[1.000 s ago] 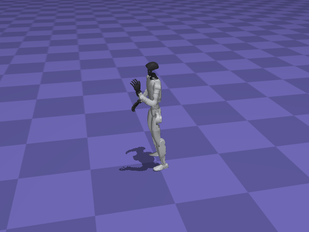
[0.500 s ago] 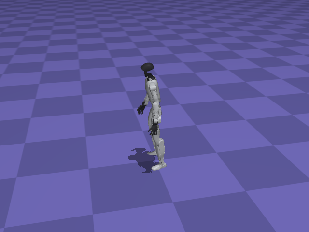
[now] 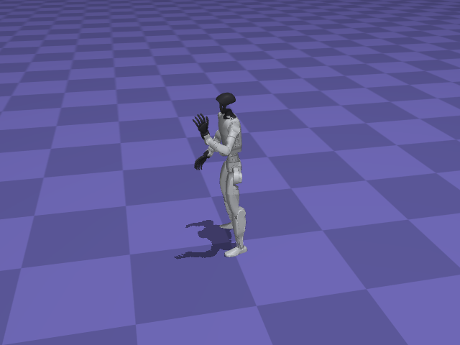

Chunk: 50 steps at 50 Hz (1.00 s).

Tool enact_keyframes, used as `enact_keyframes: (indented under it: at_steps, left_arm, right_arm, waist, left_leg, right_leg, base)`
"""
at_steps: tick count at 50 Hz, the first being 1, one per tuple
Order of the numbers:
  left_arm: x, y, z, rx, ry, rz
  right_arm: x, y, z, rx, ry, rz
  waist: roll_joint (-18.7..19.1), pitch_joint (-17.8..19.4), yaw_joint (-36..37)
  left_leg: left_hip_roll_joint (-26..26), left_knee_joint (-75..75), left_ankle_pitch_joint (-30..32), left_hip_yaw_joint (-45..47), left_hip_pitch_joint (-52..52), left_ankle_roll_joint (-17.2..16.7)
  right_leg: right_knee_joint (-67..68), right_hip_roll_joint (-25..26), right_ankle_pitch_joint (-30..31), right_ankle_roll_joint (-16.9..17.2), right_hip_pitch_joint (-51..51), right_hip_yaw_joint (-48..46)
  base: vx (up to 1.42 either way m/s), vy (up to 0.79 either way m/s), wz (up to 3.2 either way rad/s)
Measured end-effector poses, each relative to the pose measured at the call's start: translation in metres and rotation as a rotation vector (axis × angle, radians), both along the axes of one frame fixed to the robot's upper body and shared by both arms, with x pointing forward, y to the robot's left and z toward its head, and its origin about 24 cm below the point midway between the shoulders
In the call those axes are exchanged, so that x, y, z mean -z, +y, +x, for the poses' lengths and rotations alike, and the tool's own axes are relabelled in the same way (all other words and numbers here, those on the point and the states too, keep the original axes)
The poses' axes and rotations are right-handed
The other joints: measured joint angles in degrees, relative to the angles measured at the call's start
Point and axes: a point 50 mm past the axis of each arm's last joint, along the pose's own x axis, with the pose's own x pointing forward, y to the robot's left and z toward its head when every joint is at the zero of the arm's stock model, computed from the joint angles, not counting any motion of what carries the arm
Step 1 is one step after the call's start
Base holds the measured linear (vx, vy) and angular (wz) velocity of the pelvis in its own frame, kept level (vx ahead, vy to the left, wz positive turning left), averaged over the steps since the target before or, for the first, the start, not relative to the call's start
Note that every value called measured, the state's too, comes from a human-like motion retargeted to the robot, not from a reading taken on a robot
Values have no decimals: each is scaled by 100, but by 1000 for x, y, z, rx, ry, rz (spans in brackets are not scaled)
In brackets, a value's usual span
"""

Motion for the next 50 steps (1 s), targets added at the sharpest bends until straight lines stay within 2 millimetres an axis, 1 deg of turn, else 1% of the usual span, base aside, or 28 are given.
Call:
enact_keyframes:
  at_steps: [2,3,5,6,8,11,13,15,17,20,26,30,36,40,42,45,50]
  left_arm:
    - [-32,-37,-28,32,-224,100]
    - [-43,-55,-45,47,-340,133]
    - [-58,-86,-82,69,-584,175]
    - [-62,-100,-102,78,-710,192]
    - [-62,-124,-142,101,-964,219]
    - [-51,-150,-193,151,-1312,289]
    - [-40,-163,-219,221,-1492,352]
    - [-30,-173,-236,316,-1606,429]
    - [-23,-181,-245,405,-1650,489]
    - [-20,-187,-249,485,-1654,509]
    - [-23,-188,-250,489,-1651,409]
    - [-22,-188,-250,494,-1658,378]
    - [-17,-189,-248,511,-1662,352]
    - [-16,-189,-248,520,-1661,308]
    - [-16,-189,-248,526,-1656,278]
    - [-17,-187,-247,534,-1637,229]
    - [-19,-183,-240,543,-1564,165]
  right_arm:
    - [-4,5,8,-26,-23,12]
    - [-6,8,11,-36,-36,15]
    - [-9,11,17,-54,-60,16]
    - [-10,12,18,-66,-70,13]
    - [-11,14,19,-94,-80,8]
    - [-9,16,15,-139,-61,16]
    - [-5,15,10,-157,-31,23]
    - [0,13,3,-164,7,21]
    - [5,10,-4,-155,44,11]
    - [11,4,-15,-120,89,-11]
    - [22,1,-37,-40,144,-8]
    - [27,7,-51,-11,160,25]
    - [33,26,-66,-40,186,87]
    - [35,39,-69,-92,193,107]
    - [34,44,-67,-124,184,114]
    - [31,52,-61,-169,155,127]
    - [21,60,-41,-207,71,150]
  waist:
    - [2,-47,-5]
    - [5,-67,-11]
    - [10,-101,-29]
    - [8,-116,-38]
    - [-3,-148,-50]
    - [-54,-188,-48]
    - [-103,-205,-38]
    - [-155,-221,-28]
    - [-201,-247,-38]
    - [-243,-312,-88]
    - [-317,-444,-231]
    - [-427,-455,-237]
    - [-637,-364,-122]
    - [-755,-313,-50]
    - [-813,-288,-30]
    - [-906,-243,-3]
    - [-1037,-165,58]
  left_leg:
    - [49,52,21,3,-44,15]
    - [71,74,35,1,-69,20]
    - [105,112,69,-5,-120,22]
    - [116,130,86,-8,-147,17]
    - [130,165,115,-12,-200,3]
    - [129,210,137,4,-257,-21]
    - [116,224,136,33,-272,-22]
    - [97,221,123,75,-266,-3]
    - [77,196,98,124,-237,34]
    - [85,136,55,203,-177,76]
    - [223,19,-6,340,-102,28]
    - [334,14,-30,403,-108,-65]
    - [424,69,-89,494,-107,-148]
    - [416,93,-142,558,-80,-147]
    - [393,99,-167,582,-62,-139]
    - [348,102,-203,609,-33,-124]
    - [270,109,-255,635,12,-105]
  right_leg:
    - [-84,47,40,16,20,-30]
    - [-125,72,60,25,27,-50]
    - [-201,120,98,49,34,-95]
    - [-235,142,115,63,34,-119]
    - [-302,183,147,90,31,-163]
    - [-399,238,194,134,24,-207]
    - [-463,271,225,167,20,-219]
    - [-524,304,255,200,18,-217]
    - [-577,339,282,234,20,-202]
    - [-636,430,311,262,13,-170]
    - [-649,693,341,262,-70,-105]
    - [-600,837,354,262,-152,-76]
    - [-561,937,391,262,-218,-3]
    - [-585,930,424,262,-214,62]
    - [-601,906,435,262,-202,87]
    - [-626,858,448,262,-175,117]
    - [-659,774,460,262,-125,148]
  base:
    - [-6,-26,-3]
    - [-6,-25,0]
    - [-6,-23,3]
    - [-6,-22,5]
    - [-5,-20,5]
    - [-4,-16,2]
    - [-2,-13,-5]
    - [-1,-10,-10]
    - [0,-7,-13]
    - [1,-6,-17]
    - [1,-3,-9]
    - [0,0,0]
    - [0,0,0]
    - [0,7,-15]
    - [1,8,-11]
    - [1,8,-8]
    - [1,7,-4]
